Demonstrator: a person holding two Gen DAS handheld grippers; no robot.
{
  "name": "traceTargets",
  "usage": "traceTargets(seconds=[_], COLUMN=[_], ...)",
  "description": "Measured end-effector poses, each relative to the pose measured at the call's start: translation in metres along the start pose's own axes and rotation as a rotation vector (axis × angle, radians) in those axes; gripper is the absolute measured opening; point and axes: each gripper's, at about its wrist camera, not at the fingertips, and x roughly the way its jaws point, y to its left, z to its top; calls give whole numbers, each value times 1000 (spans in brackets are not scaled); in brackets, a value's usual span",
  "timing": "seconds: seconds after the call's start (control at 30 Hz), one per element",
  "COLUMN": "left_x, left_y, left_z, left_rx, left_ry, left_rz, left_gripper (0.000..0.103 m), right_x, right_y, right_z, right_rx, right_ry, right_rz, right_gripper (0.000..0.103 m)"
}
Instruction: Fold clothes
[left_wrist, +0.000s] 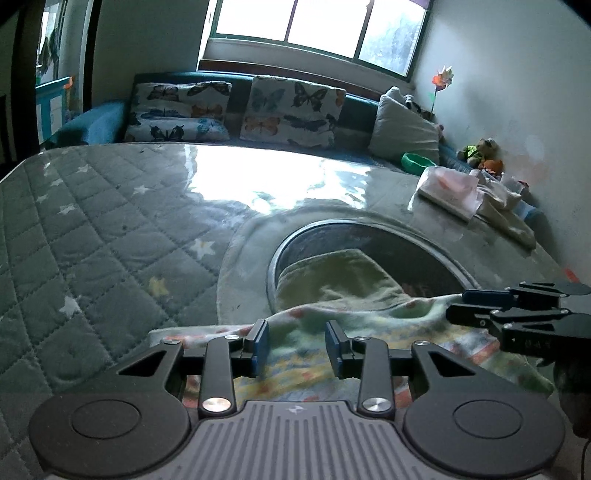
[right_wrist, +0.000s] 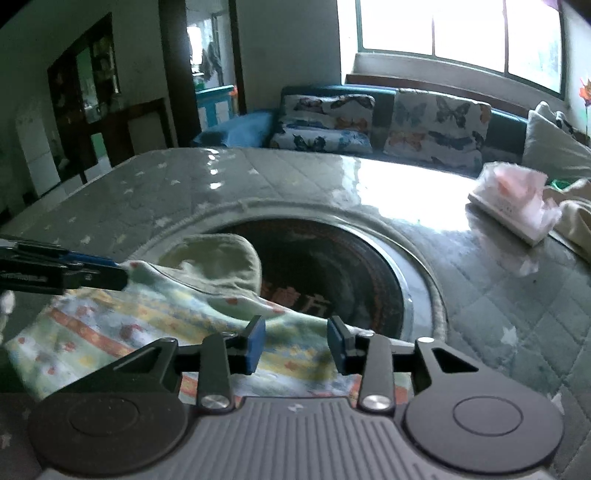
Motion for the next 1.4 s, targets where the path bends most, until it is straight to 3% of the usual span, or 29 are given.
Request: traceTargets(seconds=[0.17, 0.27, 0.33, 0.47, 0.53, 1.0, 1.23, 1.4], left_x=[11, 6, 2, -5, -10, -49, -70, -80], left_y=[-1, -4, -6, -10, -11, -16, -9, 0], left_z=[1, 1, -1, -5, -8, -32, -52, -62], left_rx=[2, 5, 11, 6, 2, -37, -58, -99], left_ry=[10, 9, 7, 12, 9, -15, -31, -36], left_rz=[21, 23, 22, 20, 18, 27, 73, 89], left_gripper=[37, 42, 44, 50, 53, 88, 88, 89], right_x=[7, -1, -10, -27, -35, -57, -56, -66], right_y=[11, 14, 18, 29, 36, 67, 69, 72], right_z=[-6, -8, -8, -13, -17, -49, -66, -63], right_rx=[-11, -10, -17, -39, -46, -97, -108, -107], right_ry=[31, 24, 12, 0, 0, -2, 46, 28], right_rz=[10, 24, 40, 71, 86, 109, 102, 118], right_gripper=[47, 51, 61, 68, 79, 97, 99, 100])
